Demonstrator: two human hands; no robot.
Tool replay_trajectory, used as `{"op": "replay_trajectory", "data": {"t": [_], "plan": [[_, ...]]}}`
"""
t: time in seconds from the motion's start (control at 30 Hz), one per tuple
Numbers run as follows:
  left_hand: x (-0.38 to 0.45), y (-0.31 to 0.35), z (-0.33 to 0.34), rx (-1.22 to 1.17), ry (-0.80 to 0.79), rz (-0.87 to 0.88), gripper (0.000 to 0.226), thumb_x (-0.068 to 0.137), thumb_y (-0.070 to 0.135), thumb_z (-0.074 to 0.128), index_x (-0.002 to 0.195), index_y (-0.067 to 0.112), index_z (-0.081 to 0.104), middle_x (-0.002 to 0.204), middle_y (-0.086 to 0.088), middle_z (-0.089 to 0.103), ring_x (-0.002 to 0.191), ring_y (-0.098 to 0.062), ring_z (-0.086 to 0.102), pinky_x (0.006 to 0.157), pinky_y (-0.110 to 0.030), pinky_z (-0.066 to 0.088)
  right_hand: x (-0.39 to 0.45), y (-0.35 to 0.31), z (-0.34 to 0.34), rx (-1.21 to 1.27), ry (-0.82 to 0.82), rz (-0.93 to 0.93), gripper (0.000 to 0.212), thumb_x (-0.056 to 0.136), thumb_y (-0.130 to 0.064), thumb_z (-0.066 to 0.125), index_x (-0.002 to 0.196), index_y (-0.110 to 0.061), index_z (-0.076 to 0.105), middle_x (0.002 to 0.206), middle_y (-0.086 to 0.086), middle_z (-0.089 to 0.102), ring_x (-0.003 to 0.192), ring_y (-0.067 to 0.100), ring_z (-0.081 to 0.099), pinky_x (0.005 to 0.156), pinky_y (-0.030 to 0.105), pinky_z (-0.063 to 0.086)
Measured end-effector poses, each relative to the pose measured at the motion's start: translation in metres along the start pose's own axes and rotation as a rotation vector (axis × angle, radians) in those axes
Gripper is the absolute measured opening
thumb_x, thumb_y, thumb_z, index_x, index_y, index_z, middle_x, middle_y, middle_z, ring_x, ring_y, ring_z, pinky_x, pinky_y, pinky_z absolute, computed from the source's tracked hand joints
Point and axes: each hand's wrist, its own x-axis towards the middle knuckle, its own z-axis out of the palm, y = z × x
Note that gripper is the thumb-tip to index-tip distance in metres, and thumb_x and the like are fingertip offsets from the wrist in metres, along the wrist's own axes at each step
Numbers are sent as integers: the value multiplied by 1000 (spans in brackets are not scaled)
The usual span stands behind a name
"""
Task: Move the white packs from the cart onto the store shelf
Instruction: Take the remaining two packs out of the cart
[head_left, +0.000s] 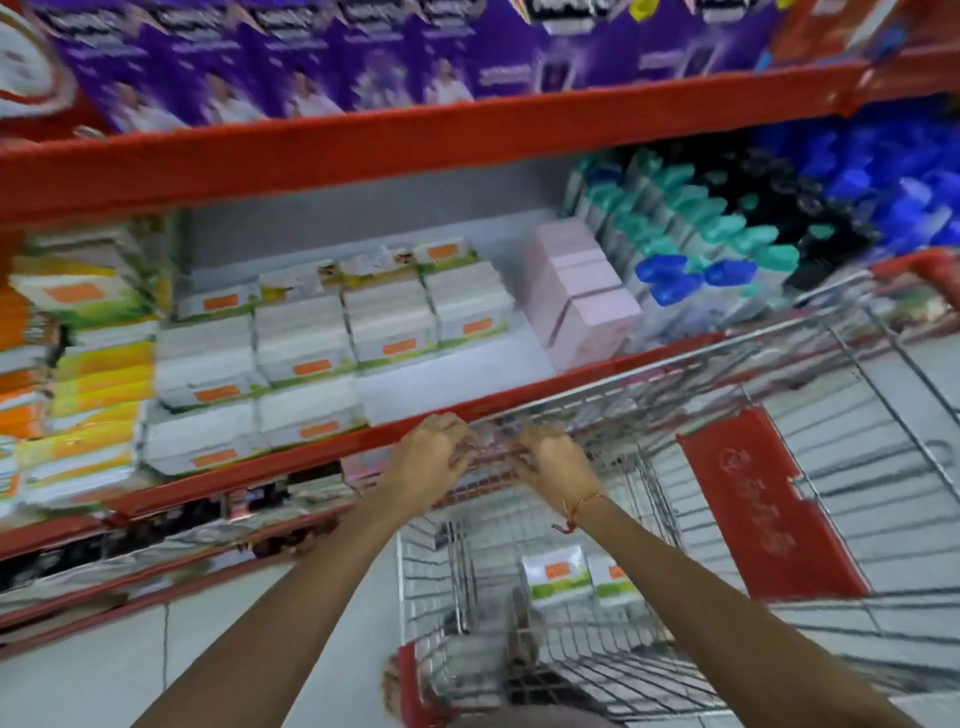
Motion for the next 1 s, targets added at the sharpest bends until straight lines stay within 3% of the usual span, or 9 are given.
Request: {"op": "replay_trajectory", "data": {"t": [0.1,0.23,0.4,0.5,0.6,0.7,0.87,1.0], "plan": [[21,27,45,15,-192,-5,32,91,24,56,121,13,62,127,-8,61,121,-26,54,101,-31,43,-14,54,8,-61,-128,97,29,94,-23,56,121,-14,61,117,13,66,103,33,63,82,38,55],[41,47,112,0,-440,-58,35,95,30,52,125,13,59,131,-8,60,118,-26,57,100,-36,47,-31,117,25,-141,-292,164,31,98,-26,49,127,-18,57,132,8,58,115,25,58,94,35,49],[65,48,183,-23,-612,-123,32,92,27,58,118,7,62,123,-13,64,111,-28,59,96,-35,48,-40,180,56,-146,-424,236,34,94,-18,54,129,-18,54,130,10,58,117,25,57,96,34,50],[69,45,225,23,-697,-210,35,90,23,62,120,5,60,126,-15,61,117,-30,57,99,-35,47,-41,211,83,-179,-527,260,40,90,-14,60,129,-13,52,130,11,57,119,26,55,99,37,51],[62,41,262,88,-777,-277,52,86,28,66,129,4,52,135,-15,53,125,-30,50,104,-37,44,-45,237,108,-207,-592,264,52,85,-12,67,132,-11,46,135,12,53,122,28,53,98,36,50],[50,38,288,196,-862,-278,77,78,38,73,139,5,38,141,-15,44,129,-32,44,105,-40,43,-50,252,129,-258,-636,186,70,85,-17,67,145,-10,29,146,13,40,132,29,43,108,36,39],[43,36,303,211,-808,-318,79,67,30,83,129,5,42,130,-13,53,119,-28,53,95,-37,50,-52,254,155,-350,-584,82,71,82,-14,69,140,3,31,142,20,44,136,31,38,120,42,24],[43,39,293,118,-760,-368,73,67,28,84,123,6,44,118,-15,65,109,-30,64,87,-36,54,-51,250,148,-310,-587,85,58,79,-6,67,129,-1,38,127,17,58,120,31,54,112,36,37]]}}
